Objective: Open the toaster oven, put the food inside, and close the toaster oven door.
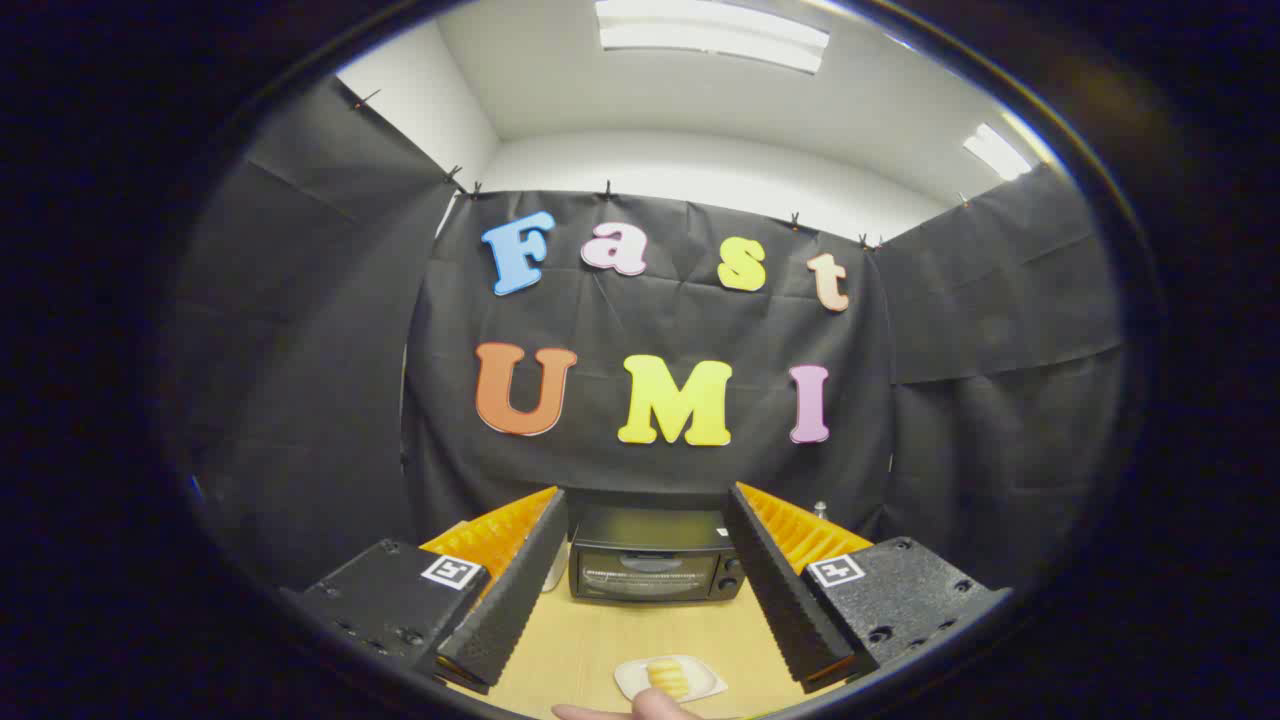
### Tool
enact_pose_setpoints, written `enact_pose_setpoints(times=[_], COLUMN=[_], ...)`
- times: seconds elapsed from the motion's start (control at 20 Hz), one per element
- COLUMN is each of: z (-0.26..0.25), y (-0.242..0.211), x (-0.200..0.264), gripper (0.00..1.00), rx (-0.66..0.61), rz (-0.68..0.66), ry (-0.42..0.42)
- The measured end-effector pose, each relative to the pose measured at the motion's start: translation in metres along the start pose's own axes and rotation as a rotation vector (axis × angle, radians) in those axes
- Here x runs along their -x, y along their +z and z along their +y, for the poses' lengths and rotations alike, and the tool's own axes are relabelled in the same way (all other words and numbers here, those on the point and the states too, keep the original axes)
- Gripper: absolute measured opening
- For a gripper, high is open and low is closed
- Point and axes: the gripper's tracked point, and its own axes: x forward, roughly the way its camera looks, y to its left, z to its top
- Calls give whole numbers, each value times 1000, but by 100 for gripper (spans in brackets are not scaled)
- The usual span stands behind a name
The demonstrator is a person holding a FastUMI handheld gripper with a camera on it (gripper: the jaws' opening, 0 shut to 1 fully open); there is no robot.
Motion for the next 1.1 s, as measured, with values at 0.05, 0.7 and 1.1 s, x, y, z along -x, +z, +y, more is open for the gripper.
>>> enact_pose_setpoints(times=[0.05,0.7,1.1], z=[0,-10,-17], y=[0,-5,-12], x=[0,-4,-12], gripper=[100,100,100], rx=[-7,-57,-55], rz=[-3,8,27], ry=[-1,-5,-13])
